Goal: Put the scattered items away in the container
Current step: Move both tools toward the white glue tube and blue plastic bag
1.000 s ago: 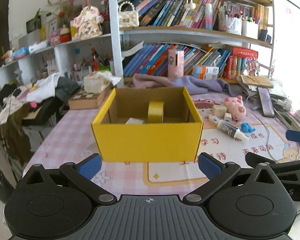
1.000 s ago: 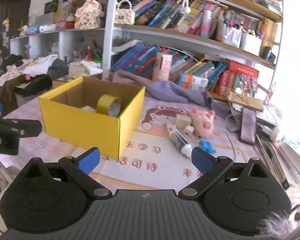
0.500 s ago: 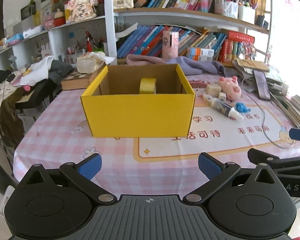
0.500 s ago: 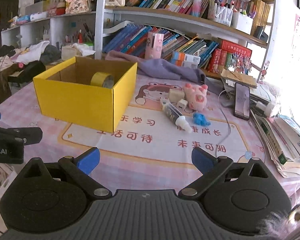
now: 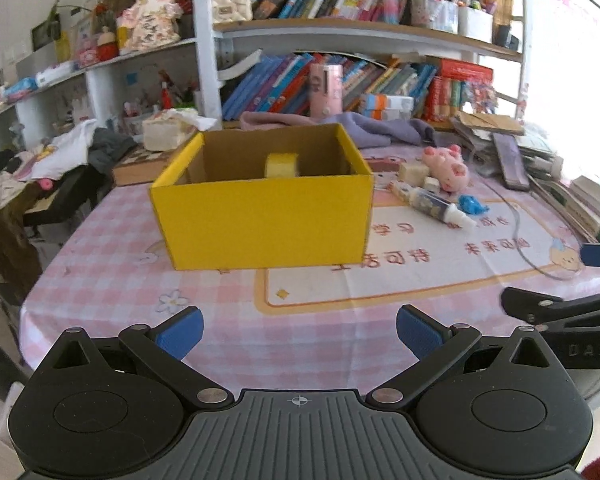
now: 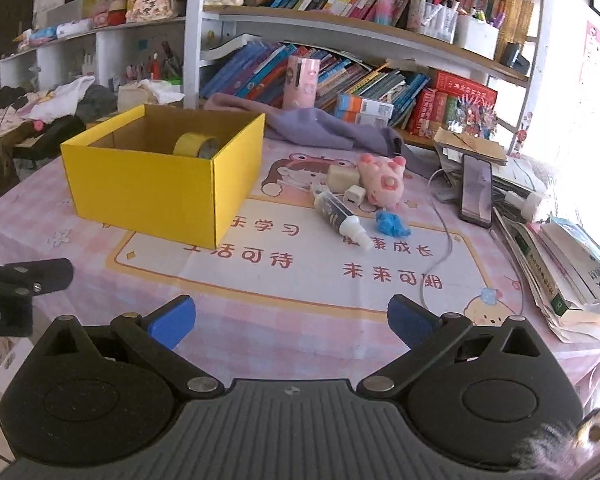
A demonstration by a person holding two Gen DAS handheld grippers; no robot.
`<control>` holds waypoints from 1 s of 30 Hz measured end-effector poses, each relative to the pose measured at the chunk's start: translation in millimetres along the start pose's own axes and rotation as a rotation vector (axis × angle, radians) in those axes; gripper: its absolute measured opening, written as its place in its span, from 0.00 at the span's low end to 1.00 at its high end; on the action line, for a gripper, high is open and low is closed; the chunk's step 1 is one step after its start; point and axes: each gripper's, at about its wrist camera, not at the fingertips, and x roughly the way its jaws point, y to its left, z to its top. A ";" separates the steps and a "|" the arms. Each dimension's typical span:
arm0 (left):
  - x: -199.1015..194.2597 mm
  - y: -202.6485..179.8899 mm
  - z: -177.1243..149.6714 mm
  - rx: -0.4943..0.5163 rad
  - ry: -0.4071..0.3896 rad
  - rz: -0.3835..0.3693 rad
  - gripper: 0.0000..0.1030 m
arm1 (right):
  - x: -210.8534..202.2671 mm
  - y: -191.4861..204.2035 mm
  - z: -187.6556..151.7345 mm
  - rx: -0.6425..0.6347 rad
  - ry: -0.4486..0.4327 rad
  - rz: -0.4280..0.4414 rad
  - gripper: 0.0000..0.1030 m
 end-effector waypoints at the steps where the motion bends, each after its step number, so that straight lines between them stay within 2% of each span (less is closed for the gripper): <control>1: 0.5 -0.8 0.3 0.000 0.002 -0.012 1.00 | -0.1 0.2 -0.1 -0.004 0.001 0.006 1.00; 8: 13.9 -7.4 -1.0 -0.025 0.071 -0.044 1.00 | 5.7 -7.5 0.4 -0.017 0.010 0.015 1.00; 14: 25.8 -17.1 -0.4 -0.037 0.103 -0.043 1.00 | 18.5 -24.3 -2.0 0.013 0.066 -0.004 0.98; 20: 41.2 -34.5 3.8 -0.016 0.141 -0.104 1.00 | 28.0 -41.5 -3.2 0.034 0.101 -0.024 0.97; 28: 59.0 -61.5 10.1 0.009 0.169 -0.226 1.00 | 38.3 -69.8 -6.6 0.070 0.143 -0.043 0.79; 30: 62.6 -71.0 11.8 0.030 0.173 -0.242 1.00 | 40.1 -78.2 -6.9 0.085 0.147 -0.047 0.70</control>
